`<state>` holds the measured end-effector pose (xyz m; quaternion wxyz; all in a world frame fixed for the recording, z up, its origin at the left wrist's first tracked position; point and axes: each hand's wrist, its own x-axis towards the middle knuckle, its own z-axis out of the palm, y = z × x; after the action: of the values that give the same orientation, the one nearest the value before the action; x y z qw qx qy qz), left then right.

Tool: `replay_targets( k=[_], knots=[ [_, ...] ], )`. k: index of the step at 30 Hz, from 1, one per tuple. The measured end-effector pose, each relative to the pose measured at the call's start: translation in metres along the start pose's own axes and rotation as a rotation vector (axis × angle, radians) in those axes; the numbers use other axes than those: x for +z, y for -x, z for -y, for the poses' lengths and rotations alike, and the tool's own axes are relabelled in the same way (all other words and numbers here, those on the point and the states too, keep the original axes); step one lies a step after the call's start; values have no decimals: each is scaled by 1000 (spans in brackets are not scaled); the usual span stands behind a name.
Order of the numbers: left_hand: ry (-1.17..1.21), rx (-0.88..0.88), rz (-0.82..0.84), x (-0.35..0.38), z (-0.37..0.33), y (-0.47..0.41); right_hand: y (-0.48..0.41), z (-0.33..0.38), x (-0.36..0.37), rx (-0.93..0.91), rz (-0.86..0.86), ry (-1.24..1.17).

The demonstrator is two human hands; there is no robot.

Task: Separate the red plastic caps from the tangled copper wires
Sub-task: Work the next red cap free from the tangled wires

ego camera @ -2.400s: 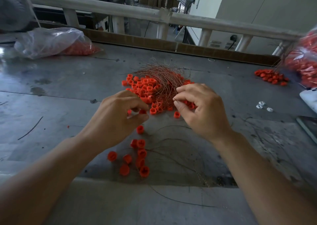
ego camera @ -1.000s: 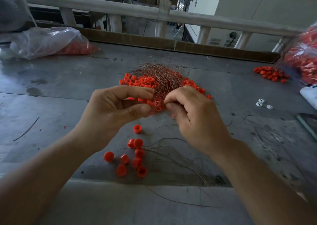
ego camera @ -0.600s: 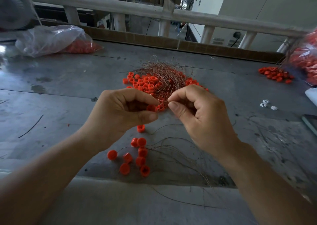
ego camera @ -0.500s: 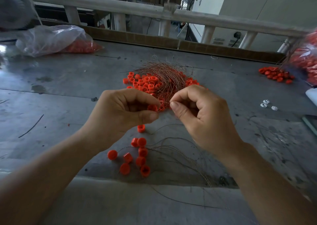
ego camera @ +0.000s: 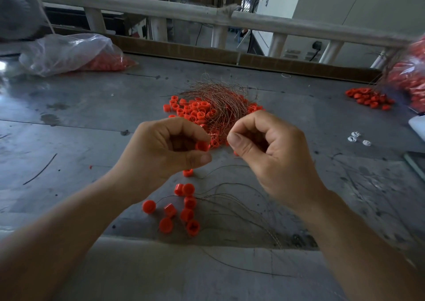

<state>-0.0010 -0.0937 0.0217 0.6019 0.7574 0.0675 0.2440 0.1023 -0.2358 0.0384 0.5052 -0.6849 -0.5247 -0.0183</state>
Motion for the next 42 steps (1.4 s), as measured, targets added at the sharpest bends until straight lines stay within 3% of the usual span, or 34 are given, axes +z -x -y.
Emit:
replay_targets(
  k=[9,14,21,42],
  knots=[
    [58,85,38,2,-4,3,3,0,8,29,121,-10],
    [131,77,45,-1,-3,3,2,0,7,37,127,1],
    [319,15,179,-8,1,1,0,1,3,66,92,-4],
    [313,4,200,-9,0,2,0,2,2,98,106,8]
  ],
)
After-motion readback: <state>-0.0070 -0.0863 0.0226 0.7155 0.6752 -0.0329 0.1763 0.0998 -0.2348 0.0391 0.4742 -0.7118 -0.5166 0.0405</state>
